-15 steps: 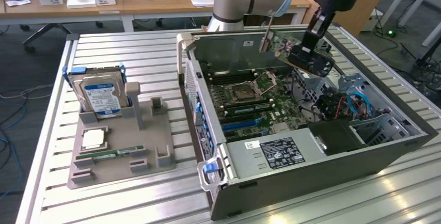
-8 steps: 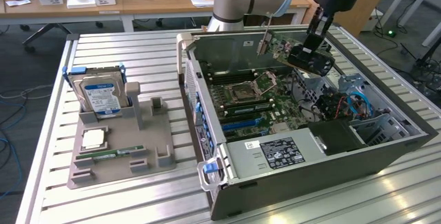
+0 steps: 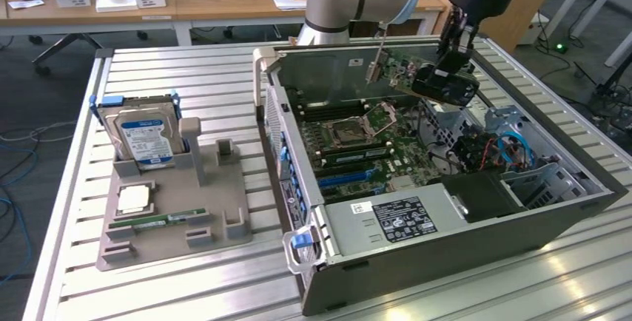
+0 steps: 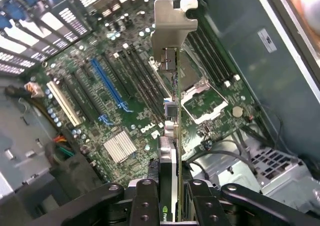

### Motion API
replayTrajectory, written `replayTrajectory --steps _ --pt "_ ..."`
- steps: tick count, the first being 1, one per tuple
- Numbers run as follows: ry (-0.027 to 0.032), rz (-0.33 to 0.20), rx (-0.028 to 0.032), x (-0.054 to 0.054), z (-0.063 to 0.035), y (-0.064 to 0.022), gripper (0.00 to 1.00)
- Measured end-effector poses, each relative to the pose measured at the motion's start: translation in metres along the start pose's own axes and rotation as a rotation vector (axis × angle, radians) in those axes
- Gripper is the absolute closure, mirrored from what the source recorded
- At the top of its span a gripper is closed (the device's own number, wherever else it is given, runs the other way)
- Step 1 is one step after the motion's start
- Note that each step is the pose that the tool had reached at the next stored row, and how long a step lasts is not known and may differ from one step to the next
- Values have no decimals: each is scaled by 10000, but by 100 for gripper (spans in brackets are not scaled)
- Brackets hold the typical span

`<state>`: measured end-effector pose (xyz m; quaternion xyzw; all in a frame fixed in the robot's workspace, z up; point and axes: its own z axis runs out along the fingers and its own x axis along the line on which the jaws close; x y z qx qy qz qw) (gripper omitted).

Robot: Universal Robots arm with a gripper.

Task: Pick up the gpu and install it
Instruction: 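Insert the gpu into the slot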

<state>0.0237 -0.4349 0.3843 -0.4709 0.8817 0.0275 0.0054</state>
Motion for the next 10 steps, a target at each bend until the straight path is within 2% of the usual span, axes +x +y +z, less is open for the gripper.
replayTrajectory --steps 10 --pt "70 -1627 -58 0 5 0 73"
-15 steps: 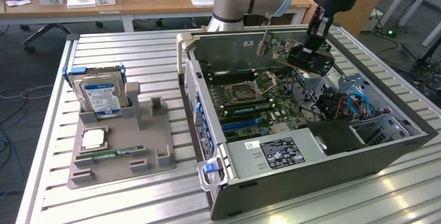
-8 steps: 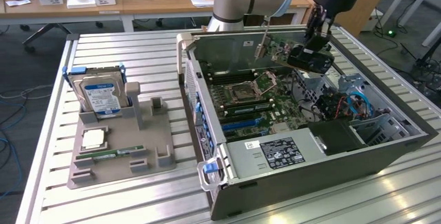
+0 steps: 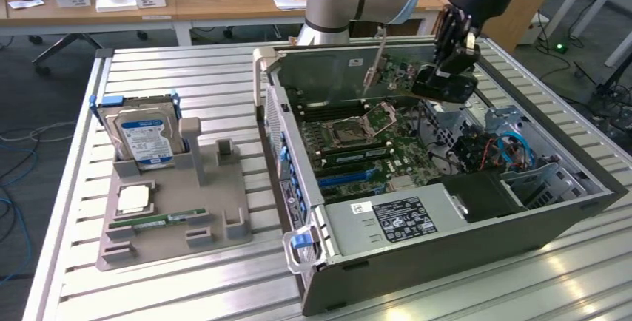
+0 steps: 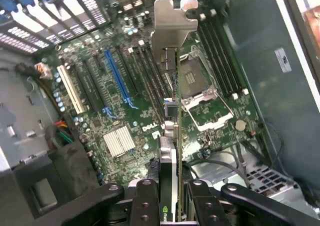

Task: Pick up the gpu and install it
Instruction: 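Insert the gpu into the slot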

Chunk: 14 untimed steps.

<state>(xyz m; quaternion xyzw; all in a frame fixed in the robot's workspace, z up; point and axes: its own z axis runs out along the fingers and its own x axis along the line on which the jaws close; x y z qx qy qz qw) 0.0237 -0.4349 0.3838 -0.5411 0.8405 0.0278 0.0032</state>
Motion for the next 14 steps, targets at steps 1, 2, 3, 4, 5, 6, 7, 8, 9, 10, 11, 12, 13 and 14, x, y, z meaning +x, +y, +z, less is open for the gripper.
replayTrajectory --steps 1,2,3,4,5,6,7,8,9,10,11,12,13,14 --pt "6 -155 -5 0 1 0 73" --pt "14 -323 -11 0 1 0 73" --pt "21 -484 -17 0 2 0 73" --pt "28 -645 -22 0 2 0 73" --pt "35 -803 -28 0 2 0 73" --pt "41 -963 -34 0 3 0 73" --pt "48 -1122 -39 0 3 0 73" --pt "55 -1282 -45 0 4 0 73" --pt "64 -1455 -51 0 4 0 73" --pt "71 -1616 -57 0 4 0 73" --pt "77 -1777 -63 0 5 0 73" --pt "84 -1940 -68 0 6 0 73" --pt "91 -2102 -74 0 6 0 73" --pt "98 -2268 -80 0 7 0 73"
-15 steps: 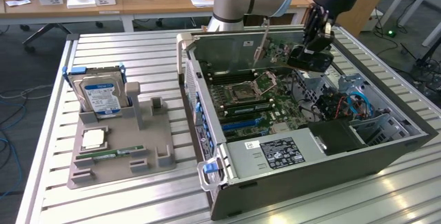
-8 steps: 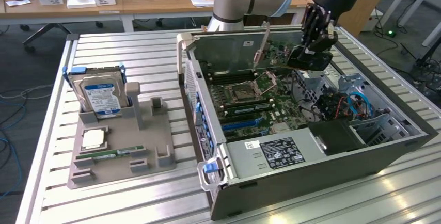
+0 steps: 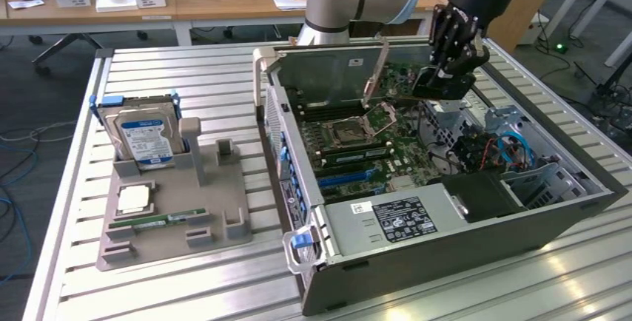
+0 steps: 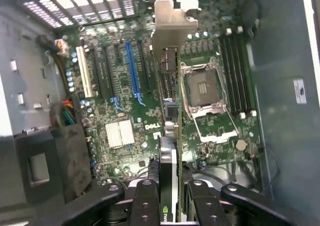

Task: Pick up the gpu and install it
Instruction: 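Insert the gpu into the slot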

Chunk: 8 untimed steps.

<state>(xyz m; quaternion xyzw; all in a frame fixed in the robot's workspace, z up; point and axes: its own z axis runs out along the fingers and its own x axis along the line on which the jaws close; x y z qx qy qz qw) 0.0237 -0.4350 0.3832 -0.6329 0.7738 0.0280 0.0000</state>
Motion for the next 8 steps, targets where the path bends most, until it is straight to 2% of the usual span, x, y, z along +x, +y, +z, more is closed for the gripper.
replayTrajectory --steps 5,8 --pt "37 -835 -30 0 2 0 73" --pt "48 -1055 -37 0 2 0 73"
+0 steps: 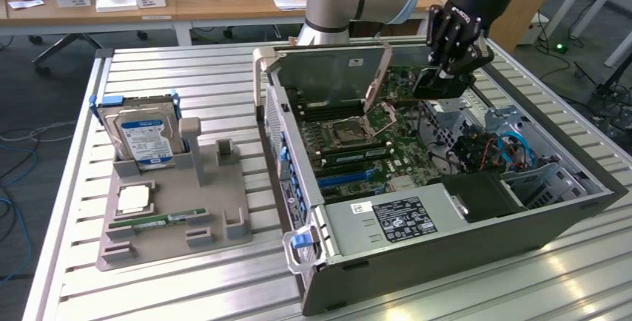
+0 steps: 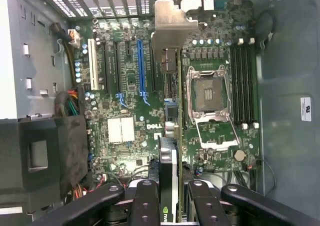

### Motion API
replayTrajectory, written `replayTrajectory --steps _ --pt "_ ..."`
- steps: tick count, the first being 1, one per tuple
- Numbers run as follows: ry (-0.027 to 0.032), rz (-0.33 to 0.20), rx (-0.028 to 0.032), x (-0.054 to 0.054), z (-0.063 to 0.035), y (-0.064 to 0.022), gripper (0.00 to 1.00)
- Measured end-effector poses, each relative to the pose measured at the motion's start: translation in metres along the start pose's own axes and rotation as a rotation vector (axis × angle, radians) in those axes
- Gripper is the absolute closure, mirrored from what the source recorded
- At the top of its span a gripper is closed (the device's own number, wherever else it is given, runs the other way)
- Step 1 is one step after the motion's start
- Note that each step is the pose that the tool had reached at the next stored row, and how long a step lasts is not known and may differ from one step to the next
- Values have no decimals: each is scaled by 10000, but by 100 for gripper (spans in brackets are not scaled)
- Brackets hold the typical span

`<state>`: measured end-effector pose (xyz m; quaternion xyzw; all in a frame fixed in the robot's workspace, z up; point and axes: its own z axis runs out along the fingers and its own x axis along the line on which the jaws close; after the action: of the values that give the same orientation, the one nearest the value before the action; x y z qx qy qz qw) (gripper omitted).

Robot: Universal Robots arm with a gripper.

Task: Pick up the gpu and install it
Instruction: 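Insert the gpu into the slot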

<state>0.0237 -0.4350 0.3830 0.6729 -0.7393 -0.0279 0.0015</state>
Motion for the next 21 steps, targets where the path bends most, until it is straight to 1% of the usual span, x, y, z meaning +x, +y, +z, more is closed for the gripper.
replayTrajectory --steps 13,16,21 --pt "1 -30 -1 0 0 0 73" --pt "10 -233 -8 0 0 0 73" --pt "36 -824 -29 0 0 0 73"
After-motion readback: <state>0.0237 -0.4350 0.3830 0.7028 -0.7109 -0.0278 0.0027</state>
